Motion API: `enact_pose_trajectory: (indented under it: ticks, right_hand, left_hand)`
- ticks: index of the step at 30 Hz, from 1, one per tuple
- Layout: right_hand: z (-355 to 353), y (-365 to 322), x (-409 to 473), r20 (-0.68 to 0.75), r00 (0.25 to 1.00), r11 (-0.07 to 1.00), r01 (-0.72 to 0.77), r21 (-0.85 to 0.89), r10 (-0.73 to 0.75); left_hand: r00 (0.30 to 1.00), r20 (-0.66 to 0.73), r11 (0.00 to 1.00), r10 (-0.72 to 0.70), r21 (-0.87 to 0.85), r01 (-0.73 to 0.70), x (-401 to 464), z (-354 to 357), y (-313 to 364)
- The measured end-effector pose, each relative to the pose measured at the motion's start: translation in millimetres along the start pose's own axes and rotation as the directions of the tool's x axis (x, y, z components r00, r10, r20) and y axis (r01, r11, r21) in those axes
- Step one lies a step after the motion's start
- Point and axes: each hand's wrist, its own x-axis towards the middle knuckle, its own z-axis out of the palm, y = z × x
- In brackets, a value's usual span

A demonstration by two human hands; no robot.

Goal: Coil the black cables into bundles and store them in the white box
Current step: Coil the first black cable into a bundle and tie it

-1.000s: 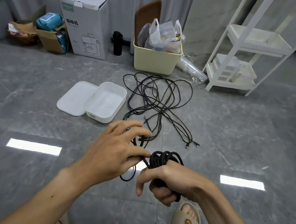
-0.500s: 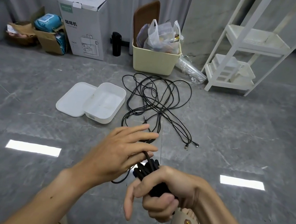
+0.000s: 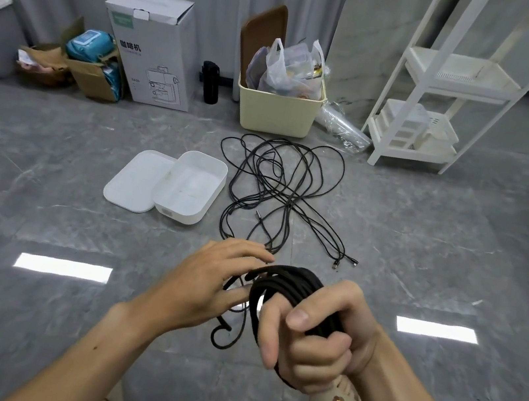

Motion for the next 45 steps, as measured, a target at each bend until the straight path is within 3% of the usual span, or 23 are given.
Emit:
enact_pose_trajectory:
  ticks: [5,9,15,20,31,41,45]
  right_hand:
    - [7,0,0,-0.019,0.997,0.997,0.074,-0.038,-0.075]
    - [10,0,4,0.008,0.994,0.993,0.112,-0.031,-0.112]
    - [17,0,5,0.019,0.975,0.974,0.221,-0.054,-0.22]
    - [20,-3,-1,0.011,0.955,0.953,0.298,-0.053,-0.297]
    - [25,-8,4,0.0,0.936,0.935,0.351,-0.044,-0.351]
    - [34,-19,8,-0.127,0.838,0.836,0.542,0.085,-0.531]
    - [47,-27,7,-0.161,0.824,0.83,0.556,0.044,-0.544]
  left_hand:
    - [1.0,-0.022,0.999,-0.007,-0.052,0.006,0,-4,-9]
    - [0.998,-0.064,0.997,0.013,0.074,-0.008,2,0,-6]
    - [0.942,-0.218,0.896,0.256,0.418,-0.146,2,3,1]
    - [0.881,-0.26,0.864,0.396,0.431,-0.261,3,16,4]
    - [0.914,-0.236,0.854,0.331,0.486,-0.184,6,15,11]
    - [0.923,-0.274,0.858,0.269,0.503,-0.101,3,18,21]
    - [0.947,-0.255,0.857,0.194,0.514,-0.037,5,7,30]
